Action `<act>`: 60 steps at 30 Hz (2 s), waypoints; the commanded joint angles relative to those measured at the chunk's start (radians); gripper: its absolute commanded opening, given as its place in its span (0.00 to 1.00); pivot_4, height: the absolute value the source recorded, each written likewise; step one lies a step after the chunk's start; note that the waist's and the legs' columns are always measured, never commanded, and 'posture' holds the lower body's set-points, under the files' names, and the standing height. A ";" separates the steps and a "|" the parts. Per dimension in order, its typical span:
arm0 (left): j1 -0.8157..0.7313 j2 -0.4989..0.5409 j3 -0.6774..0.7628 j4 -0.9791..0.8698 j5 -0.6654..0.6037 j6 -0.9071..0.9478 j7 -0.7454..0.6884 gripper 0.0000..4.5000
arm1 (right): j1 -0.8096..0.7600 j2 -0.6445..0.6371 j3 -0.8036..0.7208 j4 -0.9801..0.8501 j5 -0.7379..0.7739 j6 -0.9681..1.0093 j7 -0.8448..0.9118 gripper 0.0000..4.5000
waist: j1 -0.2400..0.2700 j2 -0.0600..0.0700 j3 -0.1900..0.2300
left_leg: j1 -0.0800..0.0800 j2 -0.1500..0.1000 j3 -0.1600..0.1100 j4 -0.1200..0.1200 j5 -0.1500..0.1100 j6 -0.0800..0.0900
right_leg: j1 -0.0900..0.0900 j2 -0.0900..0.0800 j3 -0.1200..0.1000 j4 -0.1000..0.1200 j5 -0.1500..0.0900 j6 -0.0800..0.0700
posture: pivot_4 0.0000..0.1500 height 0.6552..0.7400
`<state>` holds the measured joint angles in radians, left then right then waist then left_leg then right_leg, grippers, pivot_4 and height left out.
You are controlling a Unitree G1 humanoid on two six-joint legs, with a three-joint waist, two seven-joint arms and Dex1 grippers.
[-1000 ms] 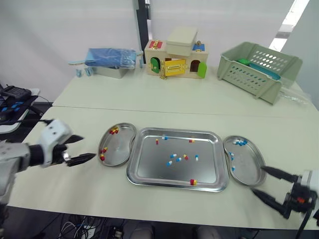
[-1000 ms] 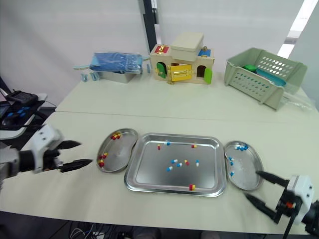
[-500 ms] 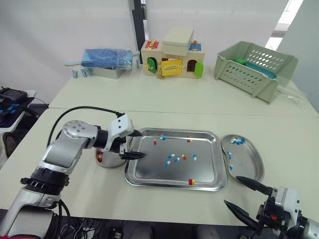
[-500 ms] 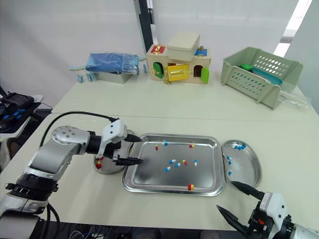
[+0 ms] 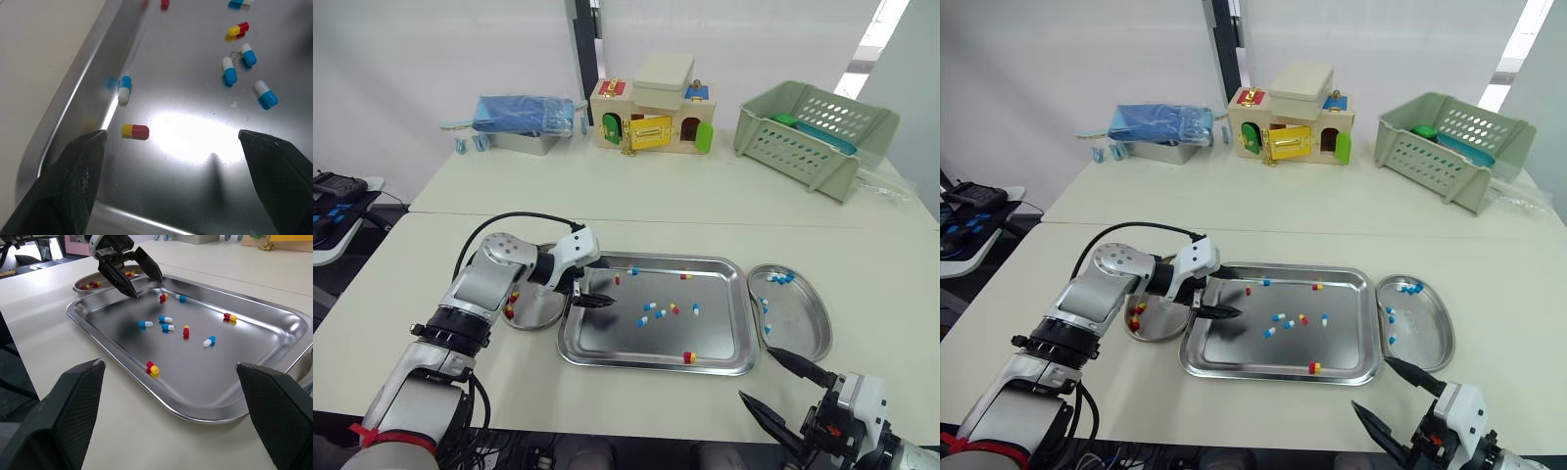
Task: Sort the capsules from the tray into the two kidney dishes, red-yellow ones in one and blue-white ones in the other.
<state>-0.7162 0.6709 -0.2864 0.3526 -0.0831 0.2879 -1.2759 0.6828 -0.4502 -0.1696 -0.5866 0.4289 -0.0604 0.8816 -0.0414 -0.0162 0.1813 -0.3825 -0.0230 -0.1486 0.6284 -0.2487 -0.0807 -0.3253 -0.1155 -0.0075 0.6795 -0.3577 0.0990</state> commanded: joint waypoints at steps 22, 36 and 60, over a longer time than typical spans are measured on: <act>-0.112 -0.110 -0.024 0.251 0.114 -0.128 0.009 0.79 | 0.024 -0.010 0.049 -0.043 -0.019 -0.054 -0.059 1.00 | 0.000 0.000 0.000 | 0.001 0.000 -0.001 0.001 0.000 0.000 | 0.002 0.000 -0.001 0.000 0.000 0.000 | 1.00 1.00; -0.105 -0.110 -0.023 0.256 0.122 -0.143 0.001 0.08 | 0.020 -0.026 0.059 -0.039 -0.018 -0.052 -0.068 1.00 | 0.000 0.000 0.000 | 0.002 0.000 -0.001 0.001 0.000 0.000 | 0.002 0.000 -0.001 0.000 0.000 0.000 | 1.00 1.00; 0.221 0.249 0.319 -0.265 -0.094 0.259 0.036 0.08 | -0.048 -0.156 0.047 0.030 0.048 -0.091 0.101 1.00 | -0.013 0.000 0.000 | 0.002 0.001 -0.003 0.000 0.000 0.000 | 0.003 0.000 -0.002 0.000 0.000 0.000 | 1.00 1.00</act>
<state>-0.5105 0.8897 -0.0237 0.1318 -0.1561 0.5212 -1.2576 0.6408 -0.5961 -0.1071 -0.5572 0.4517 -0.1391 0.9573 -0.0541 -0.0161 0.1811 -0.3803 -0.0226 -0.1513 0.6286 -0.2488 -0.0805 -0.3221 -0.1152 -0.0094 0.6793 -0.3577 0.0990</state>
